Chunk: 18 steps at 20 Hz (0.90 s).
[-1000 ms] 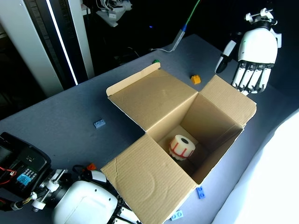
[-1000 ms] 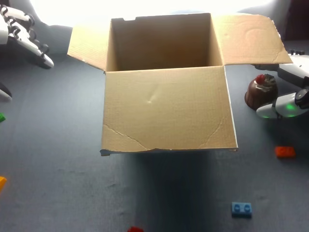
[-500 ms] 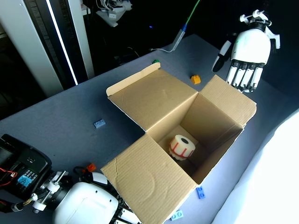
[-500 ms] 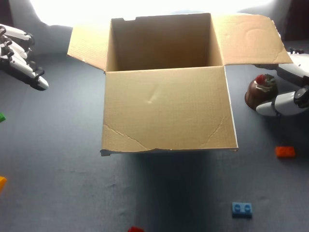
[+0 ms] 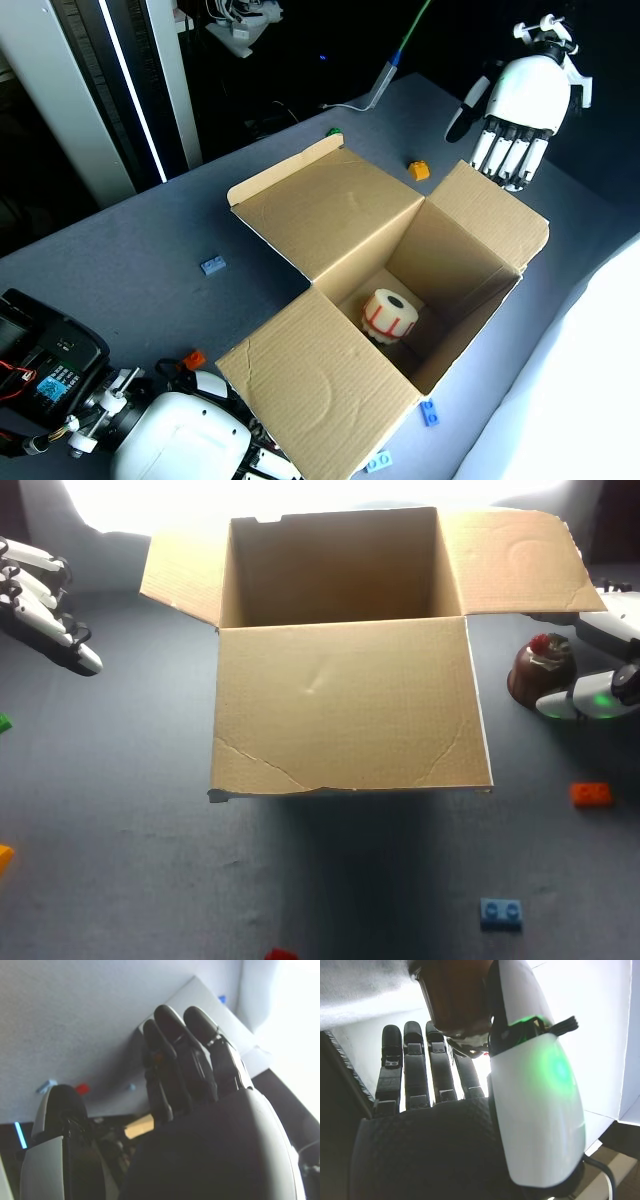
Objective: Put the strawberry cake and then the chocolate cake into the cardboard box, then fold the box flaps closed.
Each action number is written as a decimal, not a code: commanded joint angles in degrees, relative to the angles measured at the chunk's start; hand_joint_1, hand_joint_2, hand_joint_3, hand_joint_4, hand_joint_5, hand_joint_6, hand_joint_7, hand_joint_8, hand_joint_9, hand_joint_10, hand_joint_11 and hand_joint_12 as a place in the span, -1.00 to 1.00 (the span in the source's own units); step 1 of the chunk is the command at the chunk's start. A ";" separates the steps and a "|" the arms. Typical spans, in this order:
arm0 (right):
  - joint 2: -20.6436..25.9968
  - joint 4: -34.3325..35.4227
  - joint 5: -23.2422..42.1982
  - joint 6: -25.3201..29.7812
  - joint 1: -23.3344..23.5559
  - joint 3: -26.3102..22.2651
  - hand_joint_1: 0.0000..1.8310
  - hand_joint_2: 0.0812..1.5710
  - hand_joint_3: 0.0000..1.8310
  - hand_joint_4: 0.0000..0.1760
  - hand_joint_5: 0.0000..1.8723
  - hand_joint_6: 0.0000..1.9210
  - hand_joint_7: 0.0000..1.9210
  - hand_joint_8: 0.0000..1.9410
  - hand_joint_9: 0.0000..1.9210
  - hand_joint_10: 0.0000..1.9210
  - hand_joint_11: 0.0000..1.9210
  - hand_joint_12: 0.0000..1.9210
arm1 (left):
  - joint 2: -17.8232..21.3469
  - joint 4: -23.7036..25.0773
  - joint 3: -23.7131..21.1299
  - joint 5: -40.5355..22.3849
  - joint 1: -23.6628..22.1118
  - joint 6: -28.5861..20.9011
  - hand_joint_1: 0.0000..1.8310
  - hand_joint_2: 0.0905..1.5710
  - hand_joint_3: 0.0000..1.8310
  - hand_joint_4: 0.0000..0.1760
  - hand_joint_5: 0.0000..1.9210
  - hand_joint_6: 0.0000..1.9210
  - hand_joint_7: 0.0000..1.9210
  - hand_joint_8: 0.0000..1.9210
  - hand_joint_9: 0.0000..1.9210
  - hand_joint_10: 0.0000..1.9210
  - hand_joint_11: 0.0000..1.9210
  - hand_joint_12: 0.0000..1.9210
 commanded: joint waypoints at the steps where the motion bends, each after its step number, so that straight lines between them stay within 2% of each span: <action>1: 0.78 -0.12 6.63 0.05 0.05 0.57 0.14 0.30 -0.99 -1.00 -0.79 -0.99 -0.69 -0.99 -0.70 -0.99 -1.00 -0.33 | 0.21 -4.77 0.32 -0.68 -0.77 -0.17 -0.37 0.35 -1.00 -1.00 -0.47 -0.99 -0.28 -0.99 -0.45 -0.33 -0.85 0.49; 2: 0.78 -0.13 6.63 0.05 -0.02 0.58 0.14 0.30 -0.99 -1.00 -0.78 -0.99 -0.67 -0.98 -0.69 -0.99 -1.00 -0.32 | 0.16 -4.76 0.34 -0.78 -0.89 -0.77 -0.37 0.35 -1.00 -1.00 -0.46 -0.99 -0.28 -1.00 -0.45 -0.31 -0.86 0.50; 4: 0.77 -0.15 6.63 0.05 -0.18 0.58 0.15 0.33 -0.99 -1.00 -0.69 -0.98 -0.55 -0.98 -0.57 -0.96 -1.00 -0.14 | 0.06 -4.75 0.35 -0.98 -1.10 -2.25 -0.39 0.36 -1.00 -1.00 -0.47 -1.00 -0.29 -1.00 -0.47 -0.31 -0.87 0.50; 5: 0.78 -0.17 6.63 0.05 -0.23 0.58 0.15 0.33 -1.00 -1.00 -0.64 -0.97 -0.48 -0.97 -0.50 -0.94 -1.00 -0.01 | 0.03 -4.75 0.27 -1.04 -1.22 -2.81 -0.39 0.36 -1.00 -1.00 -0.48 -1.00 -0.28 -1.00 -0.47 -0.32 -0.88 0.49; 6: 0.78 -0.19 6.65 0.05 -0.24 0.58 0.13 0.37 -0.99 -1.00 -0.58 -0.95 -0.41 -0.96 -0.39 -0.89 -1.00 0.30 | 0.03 -4.74 0.12 -1.04 -1.41 -3.12 -0.40 0.37 -0.99 -1.00 -0.48 -1.00 -0.29 -1.00 -0.48 -0.32 -0.87 0.49; 7: 0.79 -0.20 6.69 0.05 -0.26 0.58 0.12 0.41 -1.00 -1.00 -0.47 -0.87 -0.31 -0.89 -0.41 -0.52 -0.93 0.50 | 0.03 -4.54 0.08 -1.04 -1.68 -3.72 -0.40 0.37 -1.00 -1.00 -0.48 -1.00 -0.29 -1.00 -0.48 -0.32 -0.88 0.49; 8: 0.79 -0.20 6.78 0.05 -0.28 0.59 0.13 0.43 -1.00 -1.00 -0.41 -0.81 -0.27 -0.82 -0.47 -0.18 -0.89 0.60 | 0.01 -4.41 0.05 -1.04 -2.05 -4.31 -0.40 0.36 -1.00 -1.00 -0.48 -1.00 -0.29 -1.00 -0.48 -0.32 -0.88 0.49; 9: 0.79 -0.22 6.84 0.05 -0.29 0.59 0.16 0.42 -1.00 -1.00 -0.35 -0.69 -0.27 -0.62 -0.52 0.02 -0.85 0.69 | 0.01 -4.41 0.00 -1.04 -2.29 -4.72 -0.40 0.37 -1.00 -1.00 -0.48 -1.00 -0.29 -1.00 -0.48 -0.32 -0.88 0.49; 10: 0.80 -0.28 6.90 0.05 -0.30 0.59 0.17 0.45 -1.00 -1.00 -0.28 -0.62 -0.26 -0.50 -0.53 0.11 -0.79 0.74 | 0.01 -4.41 -0.07 -1.04 -2.52 -5.12 -0.39 0.36 -1.00 -1.00 -0.47 -1.00 -0.28 -1.00 -0.47 -0.32 -0.88 0.49; 11: 0.81 -0.36 6.99 0.04 -0.30 0.59 0.18 0.51 -0.98 -1.00 -0.22 0.17 -0.26 -0.44 -0.53 0.19 -0.75 0.80 | 0.01 -4.41 -0.12 -1.04 -2.61 -5.44 -0.40 0.37 -1.00 -1.00 -0.48 -1.00 -0.28 -1.00 -0.47 -0.32 -0.87 0.49; 12: 0.83 -0.44 7.06 0.04 -0.28 0.59 0.19 0.55 -0.99 -1.00 -0.23 0.36 -0.29 -0.33 -0.53 0.26 -0.73 0.84 | 0.02 -4.41 -0.17 -1.12 -2.66 -5.66 -0.40 0.37 -1.00 -1.00 -0.48 -1.00 -0.28 -1.00 -0.47 -0.32 -0.87 0.49; 13: 0.87 -0.50 7.07 0.04 -0.27 0.59 0.23 0.57 -1.00 -1.00 -0.26 0.40 -0.24 0.31 -0.52 0.32 -0.73 0.89 | 0.03 -4.41 -0.19 -1.23 -2.66 -5.81 -0.40 0.36 -1.00 -1.00 -0.48 -1.00 -0.28 -1.00 -0.47 -0.32 -0.87 0.49; 14: 0.97 -0.77 7.07 0.05 -0.26 0.57 0.25 0.58 -1.00 -1.00 -0.27 0.39 -0.21 0.45 -0.50 0.37 -0.73 0.95 | 0.05 -4.42 -0.19 -1.31 -2.75 -5.86 -0.39 0.36 -1.00 -1.00 -0.47 -1.00 -0.28 -1.00 -0.47 -0.32 -0.86 0.49; 16: 1.16 -2.16 7.23 0.07 -0.29 0.51 0.28 0.54 -1.00 -1.00 -0.26 0.34 -0.14 0.39 -0.42 0.33 -0.72 0.94 | 0.07 -4.42 -0.25 -1.57 -3.13 -6.18 -0.40 0.37 -1.00 -1.00 -0.48 -1.00 -0.28 -1.00 -0.46 -0.32 -0.85 0.48; 18: 1.61 -2.16 7.25 0.40 -0.29 0.39 0.28 0.54 -1.00 -1.00 -0.28 0.38 -0.12 0.35 -0.38 0.25 -0.73 0.93 | 0.13 -3.98 -0.58 -1.73 -3.83 -6.24 -0.40 0.37 -1.00 -1.00 -0.48 -1.00 -0.28 -1.00 -0.46 -0.32 -0.85 0.49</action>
